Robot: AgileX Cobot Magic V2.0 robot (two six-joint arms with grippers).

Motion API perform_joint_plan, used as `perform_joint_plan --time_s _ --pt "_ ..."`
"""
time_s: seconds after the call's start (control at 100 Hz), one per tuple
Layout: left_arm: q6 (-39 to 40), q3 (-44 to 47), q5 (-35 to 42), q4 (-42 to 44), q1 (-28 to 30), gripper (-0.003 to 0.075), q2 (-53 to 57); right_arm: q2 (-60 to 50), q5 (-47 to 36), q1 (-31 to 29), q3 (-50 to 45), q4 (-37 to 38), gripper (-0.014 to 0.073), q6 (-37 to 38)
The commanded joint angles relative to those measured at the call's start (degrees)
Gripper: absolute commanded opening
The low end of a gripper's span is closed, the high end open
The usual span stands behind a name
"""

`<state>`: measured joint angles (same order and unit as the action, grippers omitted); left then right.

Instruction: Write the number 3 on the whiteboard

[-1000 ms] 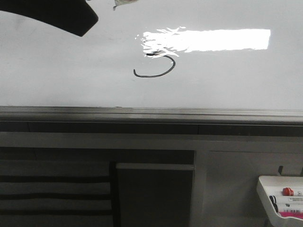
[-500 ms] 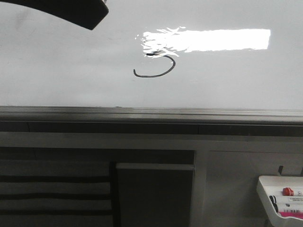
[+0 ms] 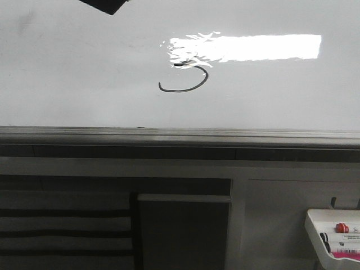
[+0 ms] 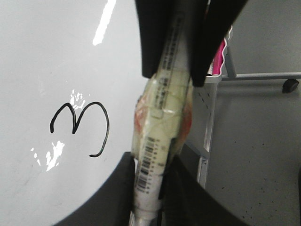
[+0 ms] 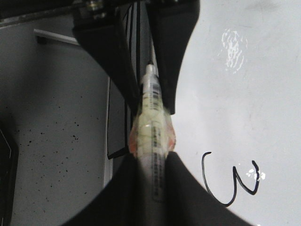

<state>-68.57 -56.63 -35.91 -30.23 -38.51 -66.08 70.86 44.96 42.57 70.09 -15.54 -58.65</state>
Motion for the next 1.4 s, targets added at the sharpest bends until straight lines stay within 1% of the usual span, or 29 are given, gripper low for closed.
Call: perform_joint_plan --time_s 0.0,0.06,0.09,0.1,0.11,0.14,0.22,0.31,0.44,0.52,0.62,0.68,0.69,0.7,0.71,0.77,0.82,0.9,0.95,1.0,1.07,1.39 --pt "0.7 -1.7 2.9 -2.2 -0.5 0.0006 1.0 -1.2 -3.4 0.0 1.4 -1.0 0.0021 -0.3" --pt "0.7 -1.7 2.9 -2.2 -0.5 -0.0020 1.0 -1.2 -3.4 0.0 1.4 -1.0 0.0080 -0.3" --pt "0.7 -1.7 2.9 -2.2 -0.5 -0.0019 1.0 -1.2 -3.4 -0.1 1.4 -1.0 0.0113 -0.3" --pt "0.7 -1.7 2.9 -2.2 -0.5 -0.0019 1.0 -1.2 -3.4 -0.1 1.4 -1.0 0.0137 -0.3" --pt "0.7 -1.7 2.9 -2.2 -0.5 -0.0019 1.0 -1.2 -3.4 -0.1 1.4 -1.0 0.0137 -0.3" --pt "0.7 -1.7 2.8 -2.2 -0.5 -0.0019 1.0 -1.2 -3.6 -0.1 1.4 -1.0 0.0172 -0.3" --pt "0.7 -1.7 2.8 -2.2 -0.5 -0.0019 1.0 -1.2 -3.6 -0.1 1.4 -1.0 0.0212 -0.3" --pt "0.7 -1.7 2.8 -2.2 -0.4 -0.0019 1.0 -1.5 -3.6 -0.2 1.4 0.7 0.0213 -0.3" --pt "1.4 -1.7 3.0 -2.2 0.5 -0.0019 1.0 -4.2 -3.3 -1.7 1.5 3.1 0.0211 3.1" --pt "4.1 -1.7 3.6 -2.2 2.4 -0.0019 1.0 -7.1 -2.4 -3.9 1.5 4.1 0.0211 6.3" --pt "10.0 -1.7 5.0 -2.2 7.4 -0.0019 1.0 -12.0 -0.2 -8.1 1.5 4.7 0.0211 10.0" --pt "16.7 -1.7 6.5 -2.2 11.6 -0.0019 1.0 -15.0 0.3 -11.2 1.5 4.7 0.0211 11.9" --pt "16.7 -1.7 6.5 -2.2 12.1 -0.0019 1.0 -15.0 0.3 -11.2 1.5 4.7 0.0211 11.9" --pt "18.8 -1.7 7.0 -2.2 13.1 -0.0019 1.0 -15.6 0.3 -11.8 1.5 4.7 0.0211 12.1" --pt "18.8 -1.7 7.0 -2.2 13.1 -0.0019 0.9 -15.6 0.3 -11.8 1.5 4.7 0.0211 12.3" --pt "24.3 -0.8 9.1 -2.7 17.3 -0.0019 0.6 -17.5 0.3 -14.0 1.5 4.7 0.0211 12.4" --pt "26.8 0.5 11.1 -3.8 20.3 -0.0019 0.2 -18.1 0.3 -15.1 1.5 4.7 0.0211 12.4" --pt "27.0 3.1 15.9 -8.4 24.3 -0.0019 -0.9 -18.5 0.3 -15.9 1.5 4.7 0.0211 12.7" --pt "27.0 5.0 20.6 -11.1 25.8 -0.0019 -1.9 -18.5 0.5 -15.9 1.5 4.7 0.0211 12.7" --pt "27.0 6.7 24.2 -13.3 26.6 -0.0019 -3.0 -18.5 0.6 -15.9 1.5 4.7 0.0211 12.8" --pt "27.0 8.0 27.3 -15.4 27.0 -0.0019 -4.3 -18.2 0.7 -15.9 1.5 4.7 0.0211 12.8" --pt "27.0 8.3 31.7 -15.4 26.9 -0.0019 -8.9 -15.7 0.7 -15.9 1.5 4.7 0.0211 12.8"
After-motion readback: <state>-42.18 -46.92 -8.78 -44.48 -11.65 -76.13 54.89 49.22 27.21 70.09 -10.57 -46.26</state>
